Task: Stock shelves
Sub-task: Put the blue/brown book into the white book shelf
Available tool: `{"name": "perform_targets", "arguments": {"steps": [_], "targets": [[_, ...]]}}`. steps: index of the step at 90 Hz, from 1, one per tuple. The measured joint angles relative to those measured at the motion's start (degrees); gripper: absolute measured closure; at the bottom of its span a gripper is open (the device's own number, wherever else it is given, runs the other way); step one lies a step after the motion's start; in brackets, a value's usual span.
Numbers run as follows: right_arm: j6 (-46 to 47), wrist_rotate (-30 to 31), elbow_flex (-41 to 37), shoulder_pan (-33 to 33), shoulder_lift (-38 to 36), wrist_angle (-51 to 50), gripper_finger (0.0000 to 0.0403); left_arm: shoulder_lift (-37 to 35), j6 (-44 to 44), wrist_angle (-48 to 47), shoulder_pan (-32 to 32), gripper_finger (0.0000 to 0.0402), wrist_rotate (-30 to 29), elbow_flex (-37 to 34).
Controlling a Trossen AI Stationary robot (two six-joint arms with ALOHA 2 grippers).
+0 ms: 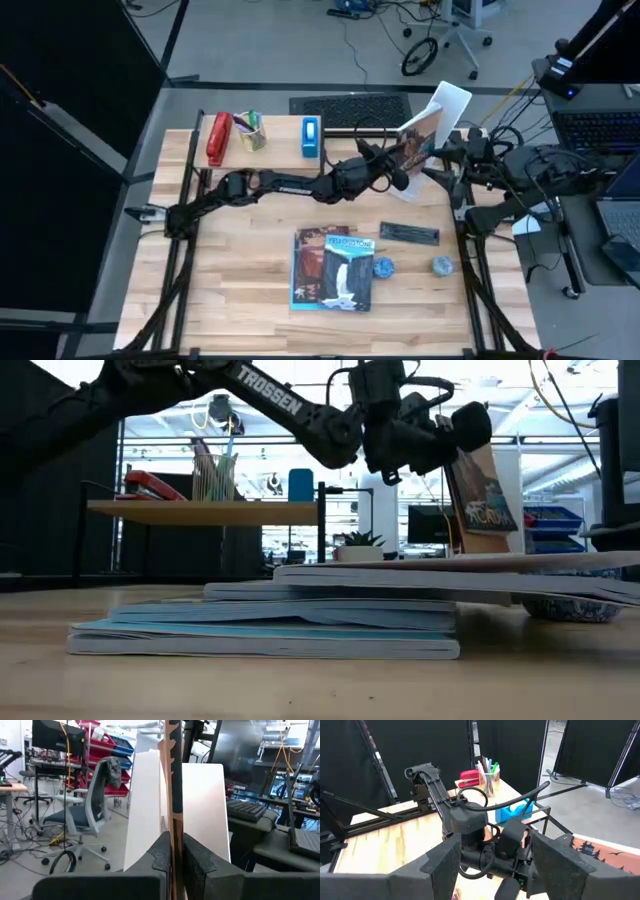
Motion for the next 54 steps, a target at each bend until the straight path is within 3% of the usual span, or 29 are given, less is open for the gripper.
{"name": "perform_targets", "arguments": {"steps": [54], "targets": [[2.07,0.00,0.00,0.02,0.63,-1.77,0.0183,0.23,1.55,-1.01,-0.12,0.0388,1.90,-0.09]]}}
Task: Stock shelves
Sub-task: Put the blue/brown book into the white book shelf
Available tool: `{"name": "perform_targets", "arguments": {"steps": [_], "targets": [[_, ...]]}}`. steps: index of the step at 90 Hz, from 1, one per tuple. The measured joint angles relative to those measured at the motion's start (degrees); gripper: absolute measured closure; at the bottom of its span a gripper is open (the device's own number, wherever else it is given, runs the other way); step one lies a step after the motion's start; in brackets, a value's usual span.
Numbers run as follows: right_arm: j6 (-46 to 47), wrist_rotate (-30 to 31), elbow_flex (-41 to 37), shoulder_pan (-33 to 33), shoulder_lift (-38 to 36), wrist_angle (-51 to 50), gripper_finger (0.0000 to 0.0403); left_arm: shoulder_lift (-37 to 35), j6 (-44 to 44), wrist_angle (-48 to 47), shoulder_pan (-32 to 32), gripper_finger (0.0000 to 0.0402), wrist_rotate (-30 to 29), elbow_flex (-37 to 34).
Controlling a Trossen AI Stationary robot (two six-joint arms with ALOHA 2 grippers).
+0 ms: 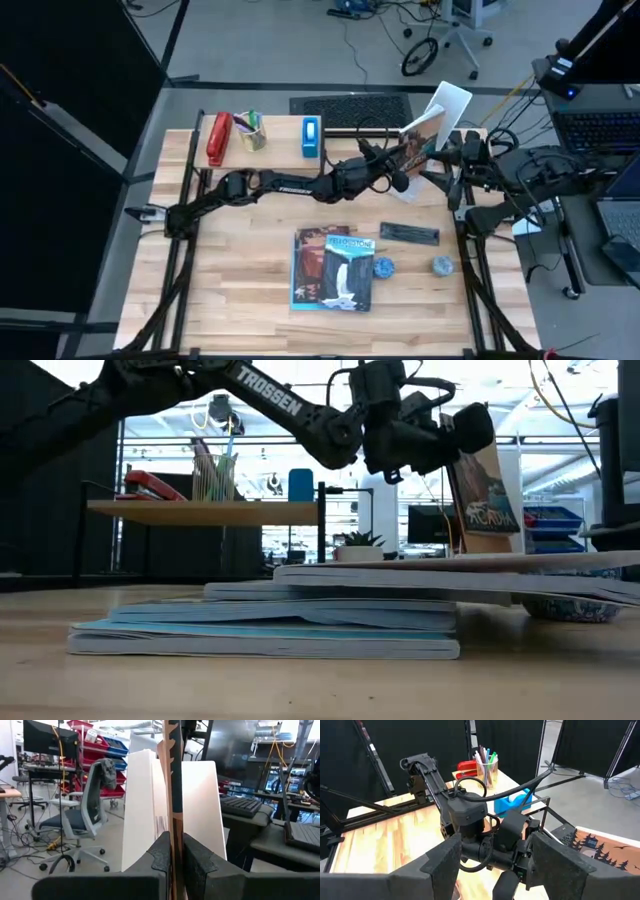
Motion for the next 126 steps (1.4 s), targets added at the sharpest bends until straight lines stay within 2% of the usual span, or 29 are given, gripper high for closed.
{"name": "perform_targets", "arguments": {"steps": [35,64,77,111,126], "targets": [[0.00,0.00,0.00,-0.02,0.00,0.01,0.0183,0.00,-0.19,0.03,0.19,0.0381,1.53,-0.09],[-0.20,0.00,0.00,-0.02,0.00,0.01,0.0183,0.02,-0.08,-0.03,0.33,0.0284,2.86,-0.15],[-0.21,0.00,0.00,-0.02,-0.02,0.01,0.0183,0.04,-0.10,-0.19,0.37,0.0257,2.86,-0.18],[0.09,0.01,0.00,-0.02,-0.02,-2.53,0.0183,-0.42,0.40,-0.23,-0.33,0.0254,2.84,-0.20],[-0.13,0.02,0.00,-0.02,-0.02,-3.01,0.0183,-0.21,8.64,-1.34,-1.38,0.0254,2.86,2.02]]}}
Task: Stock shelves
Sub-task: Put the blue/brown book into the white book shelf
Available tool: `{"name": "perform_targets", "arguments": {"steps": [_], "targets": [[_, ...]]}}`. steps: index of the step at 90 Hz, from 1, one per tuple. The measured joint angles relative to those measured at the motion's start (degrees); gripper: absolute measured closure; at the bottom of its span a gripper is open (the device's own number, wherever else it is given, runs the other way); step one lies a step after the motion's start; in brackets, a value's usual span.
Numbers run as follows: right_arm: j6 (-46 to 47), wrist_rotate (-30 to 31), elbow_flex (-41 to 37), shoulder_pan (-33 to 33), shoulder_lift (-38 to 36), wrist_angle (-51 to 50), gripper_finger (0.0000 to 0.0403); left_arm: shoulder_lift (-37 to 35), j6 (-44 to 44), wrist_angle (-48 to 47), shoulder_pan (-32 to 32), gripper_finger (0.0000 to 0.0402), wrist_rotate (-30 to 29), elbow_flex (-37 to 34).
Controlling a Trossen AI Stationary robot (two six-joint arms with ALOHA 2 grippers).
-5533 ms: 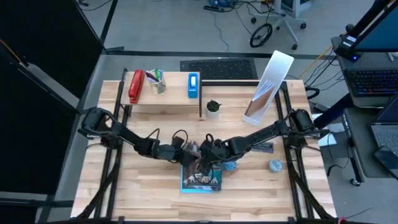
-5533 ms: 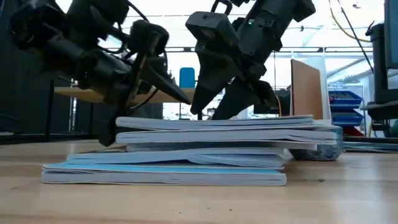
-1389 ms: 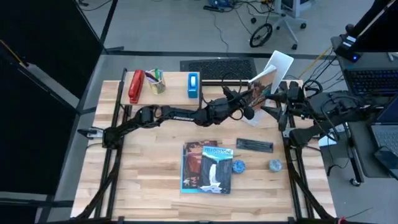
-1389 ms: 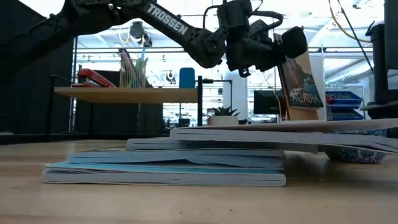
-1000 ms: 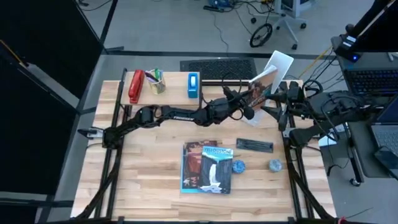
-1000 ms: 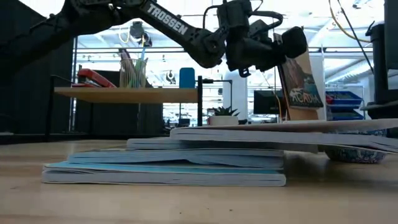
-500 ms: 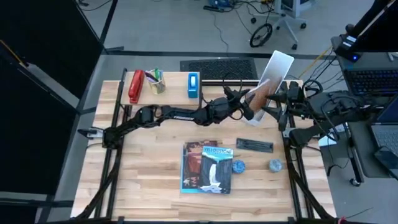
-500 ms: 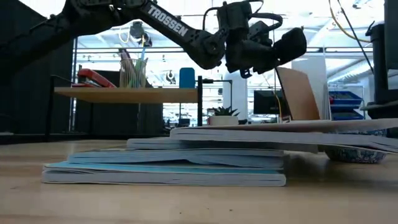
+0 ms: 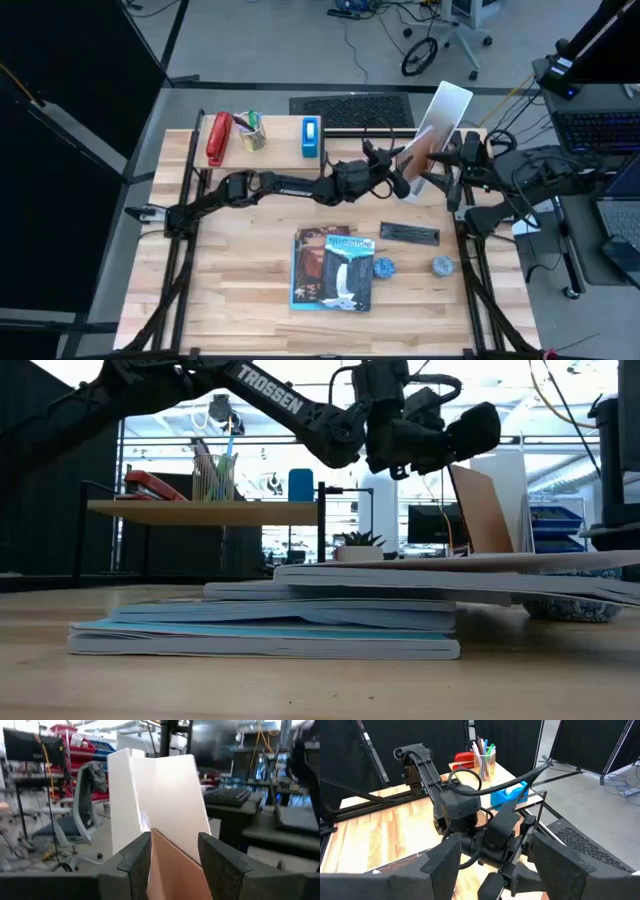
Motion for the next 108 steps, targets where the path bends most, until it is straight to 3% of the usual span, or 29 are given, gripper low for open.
{"name": "perform_targets", "arguments": {"steps": [19,51,68,90,108], "targets": [[-0.20,-0.02,0.00,0.00,0.00,-0.67,0.0183,-0.19,4.85,-5.49,-2.14,0.0254,-0.04,4.77],[0.34,0.00,0.00,0.00,0.06,-2.32,0.0183,-12.30,2.76,-36.92,-5.39,0.0254,-4.09,6.14],[6.98,0.44,0.00,-1.81,1.01,-3.94,0.0183,-20.87,3.21,-51.27,-4.77,0.0254,-0.78,5.58],[22.94,-1.52,0.02,-13.70,7.76,-17.45,0.0191,-35.40,3.18,-68.62,-0.67,0.0254,6.79,-2.47],[27.35,-9.28,0.00,-24.12,14.42,-20.49,0.0260,-49.45,4.32,-69.05,4.13,0.0254,11.77,-16.06]]}}
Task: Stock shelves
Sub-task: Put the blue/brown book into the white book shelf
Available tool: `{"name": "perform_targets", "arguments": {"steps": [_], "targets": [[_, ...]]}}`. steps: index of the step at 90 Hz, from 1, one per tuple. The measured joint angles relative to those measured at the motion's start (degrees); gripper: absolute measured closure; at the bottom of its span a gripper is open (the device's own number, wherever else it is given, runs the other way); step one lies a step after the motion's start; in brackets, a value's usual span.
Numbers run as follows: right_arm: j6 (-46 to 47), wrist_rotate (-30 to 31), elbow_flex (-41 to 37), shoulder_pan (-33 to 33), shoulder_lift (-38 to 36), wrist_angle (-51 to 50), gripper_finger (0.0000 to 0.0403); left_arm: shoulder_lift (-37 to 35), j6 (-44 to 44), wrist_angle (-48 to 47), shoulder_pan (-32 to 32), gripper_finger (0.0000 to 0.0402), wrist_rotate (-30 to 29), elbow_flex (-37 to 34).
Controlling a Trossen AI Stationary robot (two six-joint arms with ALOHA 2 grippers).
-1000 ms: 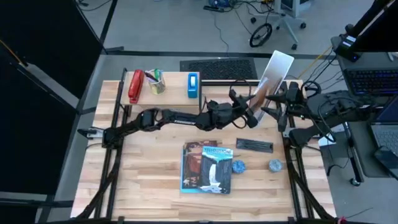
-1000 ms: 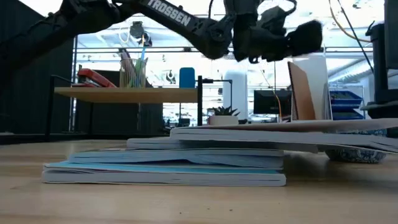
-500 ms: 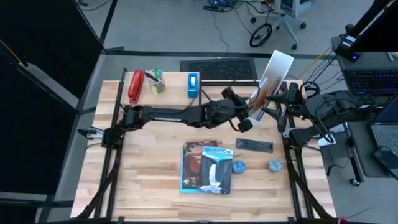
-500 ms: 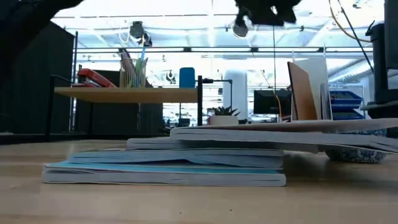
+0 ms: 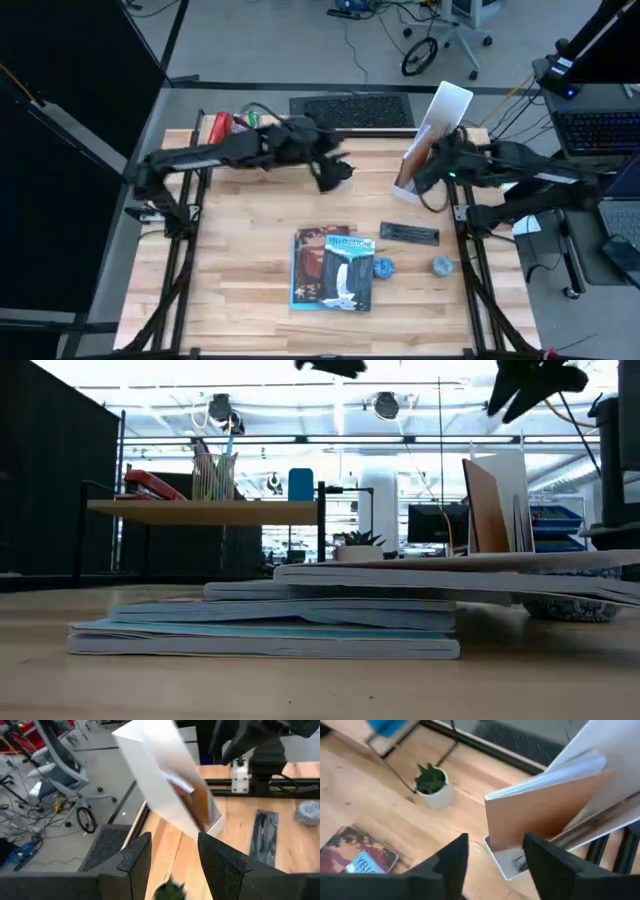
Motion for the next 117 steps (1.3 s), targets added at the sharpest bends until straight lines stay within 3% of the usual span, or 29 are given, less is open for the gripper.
{"name": "perform_targets", "arguments": {"steps": [17,22,45,63,94,117], "targets": [[-0.09,-3.71,0.00,-7.63,4.40,-2.69,0.0377,-8.46,0.93,0.34,3.89,0.0254,3.29,-9.40],[-0.36,-4.17,0.00,-9.06,5.56,-3.47,0.0394,-10.02,1.03,0.40,4.69,0.0254,4.08,-11.38],[0.49,-7.60,0.00,-11.53,9.80,-6.50,0.0401,-11.76,2.80,0.33,5.33,0.0254,9.58,-15.90],[2.92,-7.38,-0.07,-11.53,10.54,-10.76,0.0402,-11.76,3.79,1.07,5.35,0.0254,10.72,-16.79],[5.82,-8.55,-11.25,-11.47,9.80,-3.21,0.0403,-11.78,5.08,2.24,5.34,0.0254,10.72,-16.81],[5.63,-7.26,-8.43,-10.86,7.61,-1.52,0.0403,-11.78,5.40,2.28,5.36,0.0254,10.72,-16.80]]}}
